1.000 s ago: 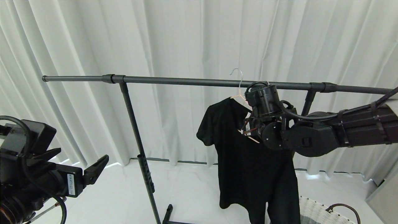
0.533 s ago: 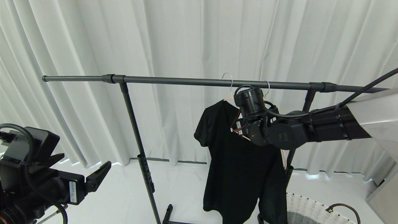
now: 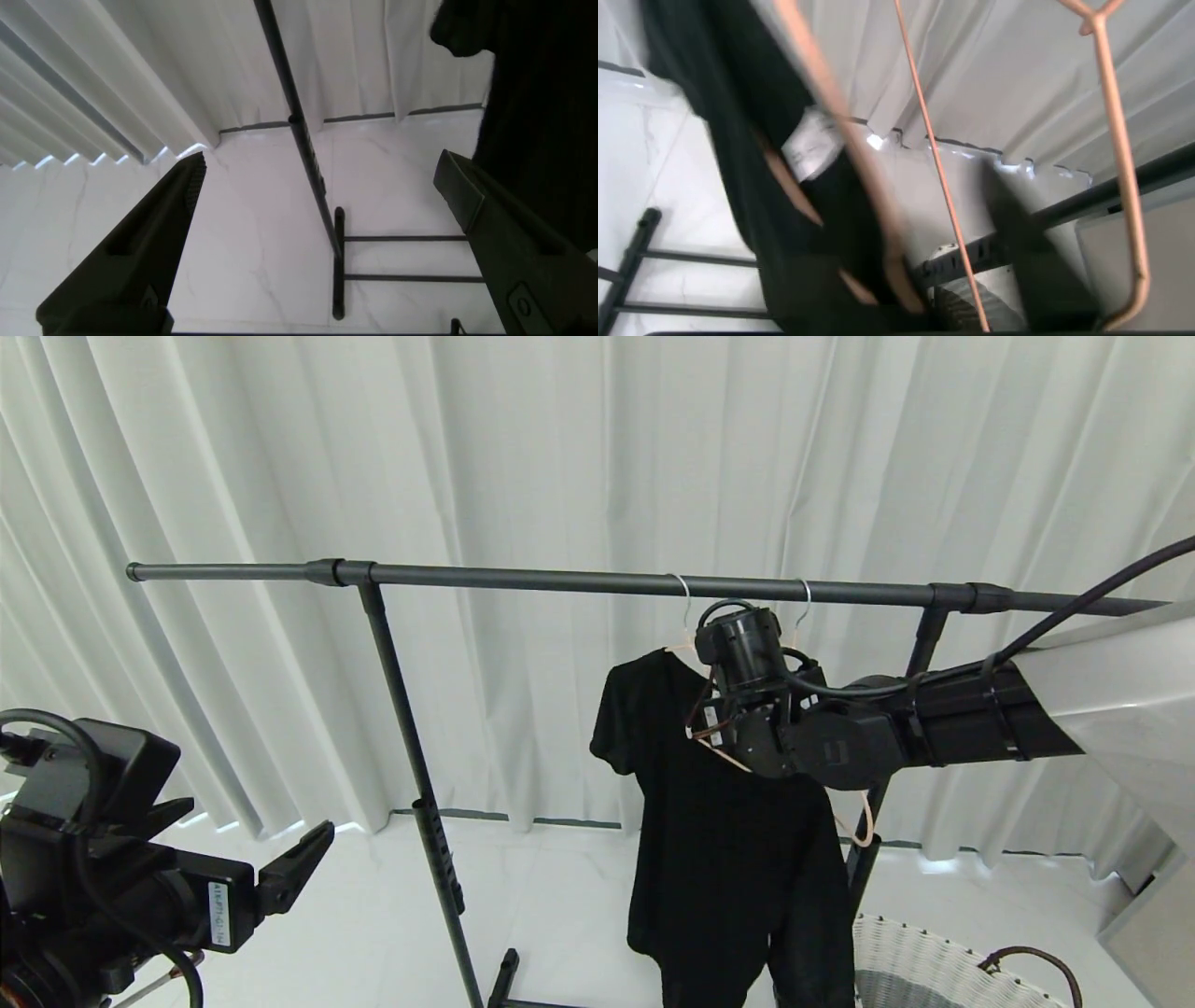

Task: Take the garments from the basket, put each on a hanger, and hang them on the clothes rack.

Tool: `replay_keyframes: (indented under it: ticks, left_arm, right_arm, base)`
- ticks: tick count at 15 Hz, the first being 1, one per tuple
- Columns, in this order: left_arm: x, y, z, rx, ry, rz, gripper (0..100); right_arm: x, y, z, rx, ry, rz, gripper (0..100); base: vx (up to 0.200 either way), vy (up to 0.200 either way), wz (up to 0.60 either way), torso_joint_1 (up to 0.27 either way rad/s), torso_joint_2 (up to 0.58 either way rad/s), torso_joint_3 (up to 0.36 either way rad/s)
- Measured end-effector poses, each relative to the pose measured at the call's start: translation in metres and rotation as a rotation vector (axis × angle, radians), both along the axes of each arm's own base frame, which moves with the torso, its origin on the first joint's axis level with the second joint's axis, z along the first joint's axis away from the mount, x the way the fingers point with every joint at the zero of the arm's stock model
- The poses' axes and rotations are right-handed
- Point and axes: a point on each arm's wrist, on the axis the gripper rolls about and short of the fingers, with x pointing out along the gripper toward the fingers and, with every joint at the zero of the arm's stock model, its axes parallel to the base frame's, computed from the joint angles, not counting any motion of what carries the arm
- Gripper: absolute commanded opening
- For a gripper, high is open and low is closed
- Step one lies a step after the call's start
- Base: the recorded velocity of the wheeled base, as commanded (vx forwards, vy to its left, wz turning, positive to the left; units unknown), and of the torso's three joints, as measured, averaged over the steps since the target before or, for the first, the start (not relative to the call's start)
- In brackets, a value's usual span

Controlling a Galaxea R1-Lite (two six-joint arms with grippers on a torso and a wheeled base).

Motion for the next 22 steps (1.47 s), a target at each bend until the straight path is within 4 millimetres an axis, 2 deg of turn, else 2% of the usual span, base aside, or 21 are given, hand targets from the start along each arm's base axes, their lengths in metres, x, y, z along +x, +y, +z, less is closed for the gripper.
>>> replay_keyframes:
  ticks: [4,8,11,14,16,17,19,22]
  left_arm:
    - [0.0,0.0,0.0,0.001,-0.003,0.0,100]
    - [-0.001,0.003,-0.001,0.004,0.003,0.022,100]
    - [0.001,0.014,-0.002,0.013,0.005,0.099,100]
    - [-0.001,0.022,-0.001,0.012,-0.008,0.157,100]
    - [-0.005,0.024,-0.001,0.015,-0.012,0.165,100]
    - [-0.006,0.025,-0.003,0.032,-0.009,0.164,100]
    - [-0.007,0.026,-0.004,0.049,-0.002,0.169,100]
    - [-0.008,0.027,-0.005,0.05,-0.004,0.171,100]
  right_arm:
    - [-0.006,-0.005,0.016,0.047,-0.01,-0.01,100]
    - [-0.035,-0.03,0.059,0.124,0.068,0.054,100]
    - [-0.064,-0.069,0.102,0.167,0.119,0.116,100]
    - [-0.076,-0.131,0.13,0.075,0.088,0.067,100]
    - [-0.087,-0.167,0.139,0.011,0.076,0.042,100]
    - [-0.094,-0.179,0.14,-0.001,0.075,0.026,100]
    - [-0.109,-0.194,0.136,-0.011,0.084,0.001,100]
    - [-0.12,-0.206,0.129,-0.02,0.096,-0.03,100]
  base:
    - [0.0,0.0,0.0,0.0,0.0,0.0]
    - [0.0,0.0,0.0,0.0,0.0,0.0]
    - [0.0,0.0,0.0,0.0,0.0,0.0]
    - [0.0,0.0,0.0,0.0,0.0,0.0]
    - [-0.1,0.0,0.0,0.001,0.0,0.001]
    - [-0.2,0.0,0.0,-0.002,0.0,0.007]
    - [-0.2,0.0,0.0,0.012,0.01,0.002]
    - [-0.2,0.0,0.0,-0.007,0.0,0.007]
